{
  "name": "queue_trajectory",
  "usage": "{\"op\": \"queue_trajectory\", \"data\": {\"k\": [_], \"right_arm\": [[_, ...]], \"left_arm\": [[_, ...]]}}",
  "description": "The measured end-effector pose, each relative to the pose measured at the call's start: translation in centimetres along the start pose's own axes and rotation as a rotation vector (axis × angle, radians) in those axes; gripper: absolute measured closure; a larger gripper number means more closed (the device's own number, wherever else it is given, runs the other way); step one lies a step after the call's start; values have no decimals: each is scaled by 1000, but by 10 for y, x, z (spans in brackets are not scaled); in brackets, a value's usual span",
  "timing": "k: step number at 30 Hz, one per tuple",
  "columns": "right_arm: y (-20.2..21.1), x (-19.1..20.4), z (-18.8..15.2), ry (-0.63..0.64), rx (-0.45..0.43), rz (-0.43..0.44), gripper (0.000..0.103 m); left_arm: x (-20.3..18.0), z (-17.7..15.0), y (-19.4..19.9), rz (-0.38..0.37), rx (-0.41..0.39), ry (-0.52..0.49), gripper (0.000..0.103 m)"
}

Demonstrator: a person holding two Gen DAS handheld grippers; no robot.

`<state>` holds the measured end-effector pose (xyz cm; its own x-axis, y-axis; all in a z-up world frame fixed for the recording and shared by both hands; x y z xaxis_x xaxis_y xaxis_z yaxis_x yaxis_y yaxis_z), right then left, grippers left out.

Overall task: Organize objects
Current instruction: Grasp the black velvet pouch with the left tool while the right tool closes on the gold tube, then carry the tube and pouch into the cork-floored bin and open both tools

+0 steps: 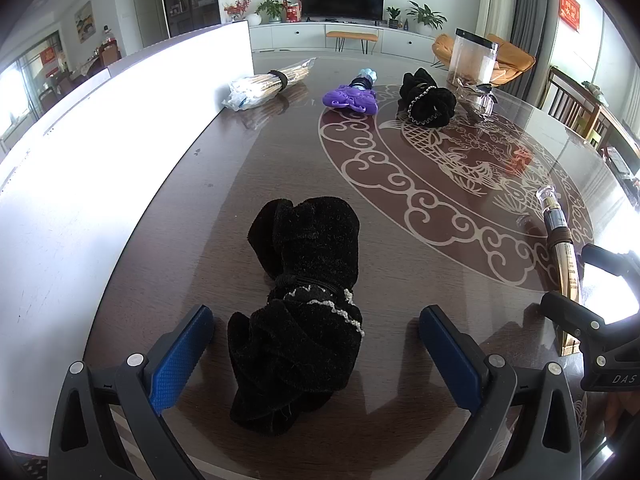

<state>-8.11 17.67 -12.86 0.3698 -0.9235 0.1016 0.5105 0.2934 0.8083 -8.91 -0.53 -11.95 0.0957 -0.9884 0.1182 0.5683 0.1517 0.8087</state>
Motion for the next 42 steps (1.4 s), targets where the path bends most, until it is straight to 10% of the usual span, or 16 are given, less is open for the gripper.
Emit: {"op": "queue_trajectory", "data": {"k": [21, 31, 33, 34, 35, 42], "right_arm": [[2, -1, -3, -9, 19, -2, 0], [13, -18, -6, -236, 94, -8, 1], [7, -13, 0, -213, 87, -31, 10], [5, -10, 1, -154, 96, -92, 29], [7, -3, 6, -128, 73, -77, 70], [42, 18, 19, -108, 2, 10, 77]], "left_arm": [[0, -1, 1, -1, 0, 1, 0], [-1, -1, 1, -7, -4, -3, 5], [-1, 1, 7, -10, -40, -3, 25], [-1, 2, 9, -11, -53, -8, 42], [-1, 3, 12, -12, -70, -18, 67], [19, 14, 42, -162, -143, 132, 67]]}}
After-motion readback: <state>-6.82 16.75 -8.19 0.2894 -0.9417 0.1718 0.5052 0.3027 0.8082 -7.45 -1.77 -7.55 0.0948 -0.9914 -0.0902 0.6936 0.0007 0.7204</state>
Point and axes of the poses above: each gripper's, at about its wrist camera, not at the fingertips, and y roughly against the way its jaws point, x to its left, z to its top, the point moved 9 cm from there along -y, roughly the way its jaws point, and after that the axes turned 8 degrees about z, right-handed, at the moved point
